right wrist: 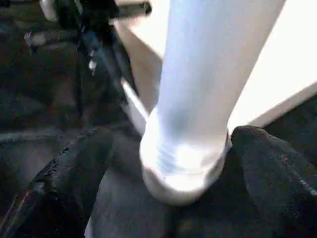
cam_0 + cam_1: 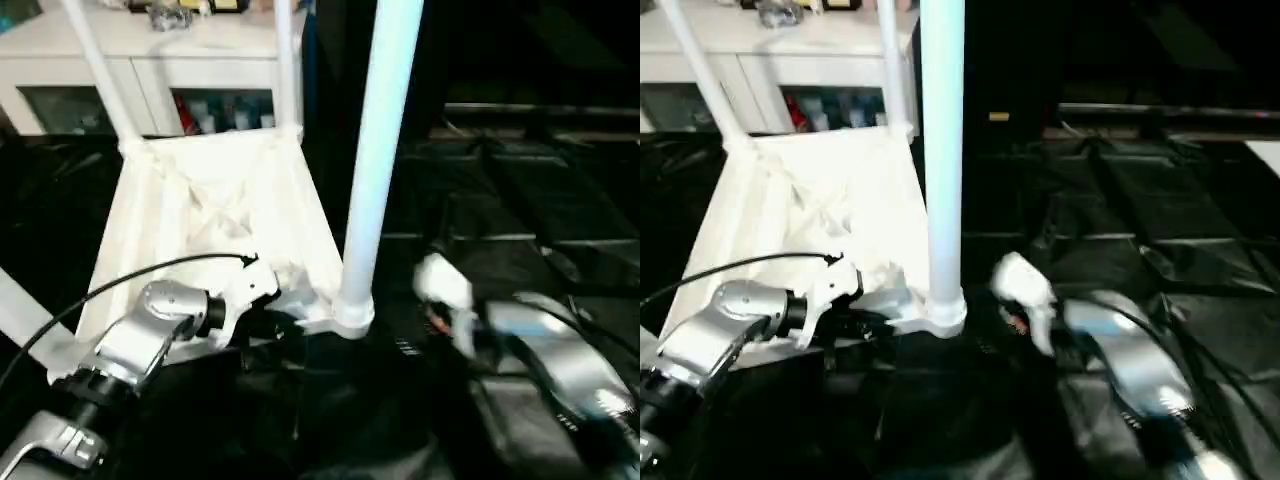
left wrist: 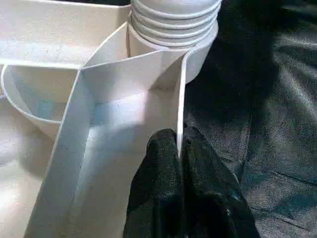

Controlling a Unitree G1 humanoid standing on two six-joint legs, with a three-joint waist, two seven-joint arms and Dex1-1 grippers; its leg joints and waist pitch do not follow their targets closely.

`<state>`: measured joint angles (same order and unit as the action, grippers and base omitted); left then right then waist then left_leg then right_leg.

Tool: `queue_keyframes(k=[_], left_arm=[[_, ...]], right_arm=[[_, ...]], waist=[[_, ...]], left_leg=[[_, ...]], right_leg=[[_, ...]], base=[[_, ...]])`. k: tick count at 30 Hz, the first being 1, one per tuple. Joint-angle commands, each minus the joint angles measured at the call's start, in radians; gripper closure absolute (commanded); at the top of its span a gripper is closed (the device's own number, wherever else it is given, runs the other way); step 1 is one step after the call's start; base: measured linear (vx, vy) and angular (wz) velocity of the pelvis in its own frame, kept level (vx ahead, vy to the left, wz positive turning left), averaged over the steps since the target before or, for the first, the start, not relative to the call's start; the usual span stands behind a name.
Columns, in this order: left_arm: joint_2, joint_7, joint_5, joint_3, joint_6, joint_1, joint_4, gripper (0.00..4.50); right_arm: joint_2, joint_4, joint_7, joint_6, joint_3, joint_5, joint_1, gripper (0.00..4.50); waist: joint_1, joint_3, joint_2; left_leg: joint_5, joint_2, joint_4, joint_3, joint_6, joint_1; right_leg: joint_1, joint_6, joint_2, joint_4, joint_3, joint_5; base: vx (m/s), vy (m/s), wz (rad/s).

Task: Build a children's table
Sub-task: Rotate leg to tighten

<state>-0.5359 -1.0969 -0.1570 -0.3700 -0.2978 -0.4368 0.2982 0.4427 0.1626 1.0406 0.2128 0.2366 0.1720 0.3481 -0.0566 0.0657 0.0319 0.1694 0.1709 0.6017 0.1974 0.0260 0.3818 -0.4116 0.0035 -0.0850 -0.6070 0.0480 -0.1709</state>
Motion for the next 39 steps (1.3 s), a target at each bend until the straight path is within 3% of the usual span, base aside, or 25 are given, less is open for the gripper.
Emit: queue_keyframes(k=[1,6,8,11,13,16,18,23,28,31,34,36,37,39], left_arm=[[-0.004,-0.007,0.009,0.000,-0.005,0.001,0.004,4.48],[-0.003,-0.005,0.015,0.003,-0.002,0.004,0.004,4.48],[-0.002,-0.004,0.017,0.006,0.001,0.007,0.005,4.50],[0.000,-0.004,0.021,0.009,0.004,0.007,0.010,4.50],[0.002,-0.003,0.024,0.011,0.007,0.004,0.015,4.50],[0.003,-0.003,0.026,0.014,0.008,0.001,0.020,4.50],[0.003,-0.002,0.027,0.014,0.009,0.001,0.020,4.50],[0.004,0.001,0.033,0.016,0.011,0.003,0.022,4.50],[0.020,0.040,0.044,0.024,0.002,0.007,0.023,4.50],[0.079,0.156,0.062,0.045,-0.019,-0.008,0.032,4.50],[0.195,0.333,0.070,0.079,-0.078,-0.034,0.035,4.50],[0.250,0.399,0.070,0.090,-0.101,-0.045,0.037,4.50],[0.302,0.454,0.069,0.096,-0.113,-0.054,0.043,4.50],[0.377,0.521,0.069,0.097,-0.120,-0.067,0.057,4.50]], right_arm=[[-0.009,0.020,-0.030,-0.017,-0.002,-0.022,0.014,0.21],[-0.033,0.075,-0.059,-0.047,0.001,-0.042,0.036,0.21],[-0.042,0.092,-0.058,-0.053,0.005,-0.043,0.042,0.50],[-0.051,0.106,-0.063,-0.059,0.006,-0.042,0.050,0.61],[-0.069,0.131,-0.074,-0.070,0.004,-0.040,0.063,0.97],[-0.086,0.157,-0.079,-0.083,0.007,-0.046,0.078,1.00],[-0.090,0.162,-0.080,-0.087,0.008,-0.048,0.081,1.37],[-0.100,0.186,-0.073,-0.105,0.017,-0.054,0.090,1.71],[-0.116,0.196,-0.106,-0.109,0.013,-0.066,0.076,1.87],[-0.162,0.207,-0.223,-0.100,-0.009,-0.086,0.057,1.88],[-0.249,0.208,-0.422,-0.050,-0.040,-0.114,0.030,1.89],[-0.283,0.205,-0.486,-0.032,-0.041,-0.132,0.021,1.89],[-0.312,0.199,-0.528,-0.014,-0.035,-0.145,0.015,1.89],[-0.350,0.191,-0.560,-0.003,-0.010,-0.165,0.011,1.89]], waist=[[-0.004,-0.062,-0.003],[-0.007,-0.068,-0.003],[-0.007,-0.068,-0.003],[-0.008,-0.066,-0.003],[-0.007,-0.066,-0.003],[-0.008,-0.066,-0.002],[-0.007,-0.066,-0.001],[-0.004,-0.063,-0.003],[-0.003,-0.063,-0.001],[0.001,-0.060,-0.002],[0.005,-0.059,-0.004],[0.008,-0.060,-0.004],[0.011,-0.061,-0.005],[0.013,-0.063,0.000]], left_leg=[[0.450,0.053,-0.086,-0.044,0.039,-0.031],[0.409,0.053,-0.086,-0.036,0.030,-0.028],[0.398,0.052,-0.084,-0.034,0.024,-0.027],[0.395,0.051,-0.083,-0.033,0.021,-0.026],[0.394,0.050,-0.082,-0.036,0.024,-0.025],[0.405,0.052,-0.084,-0.036,0.028,-0.027],[0.413,0.052,-0.085,-0.037,0.031,-0.027],[0.435,0.051,-0.084,-0.038,0.035,-0.029],[0.439,0.051,-0.084,-0.039,0.036,-0.031],[0.458,0.049,-0.083,-0.040,0.047,-0.036],[0.464,0.046,-0.084,-0.043,0.052,-0.033],[0.464,0.044,-0.083,-0.045,0.048,-0.035],[0.450,0.042,-0.085,-0.043,0.038,-0.029],[0.446,0.042,-0.086,-0.042,0.026,-0.030]], right_leg=[[0.023,-0.126,-0.063,0.103,-0.033,-0.565],[0.028,-0.187,-0.060,0.089,-0.040,-0.408],[0.031,-0.199,-0.059,0.086,-0.040,-0.386],[0.032,-0.193,-0.061,0.088,-0.040,-0.416],[0.032,-0.184,-0.063,0.089,-0.039,-0.444],[0.030,-0.178,-0.061,0.090,-0.040,-0.451],[0.029,-0.179,-0.061,0.089,-0.039,-0.452],[0.027,-0.168,-0.062,0.094,-0.038,-0.490],[0.024,-0.154,-0.062,0.098,-0.038,-0.519],[0.019,-0.141,-0.060,0.105,-0.034,-0.557],[0.019,-0.115,-0.061,0.111,-0.029,-0.608],[0.020,-0.099,-0.060,0.117,-0.025,-0.619],[0.024,-0.096,-0.060,0.118,-0.024,-0.606],[0.023,-0.091,-0.058,0.123,-0.020,-0.593]], base=[[0.000,0.000,0.00],[0.000,0.000,0.00],[0.000,0.000,0.00],[0.000,0.000,0.00],[0.000,0.000,0.00],[0.000,0.000,0.00],[0.000,0.000,0.00],[0.000,0.000,0.00],[0.000,0.000,0.00],[0.000,0.000,0.00],[0.000,0.000,0.00],[0.000,0.000,0.00],[0.000,0.000,0.00],[0.000,0.000,0.00]])
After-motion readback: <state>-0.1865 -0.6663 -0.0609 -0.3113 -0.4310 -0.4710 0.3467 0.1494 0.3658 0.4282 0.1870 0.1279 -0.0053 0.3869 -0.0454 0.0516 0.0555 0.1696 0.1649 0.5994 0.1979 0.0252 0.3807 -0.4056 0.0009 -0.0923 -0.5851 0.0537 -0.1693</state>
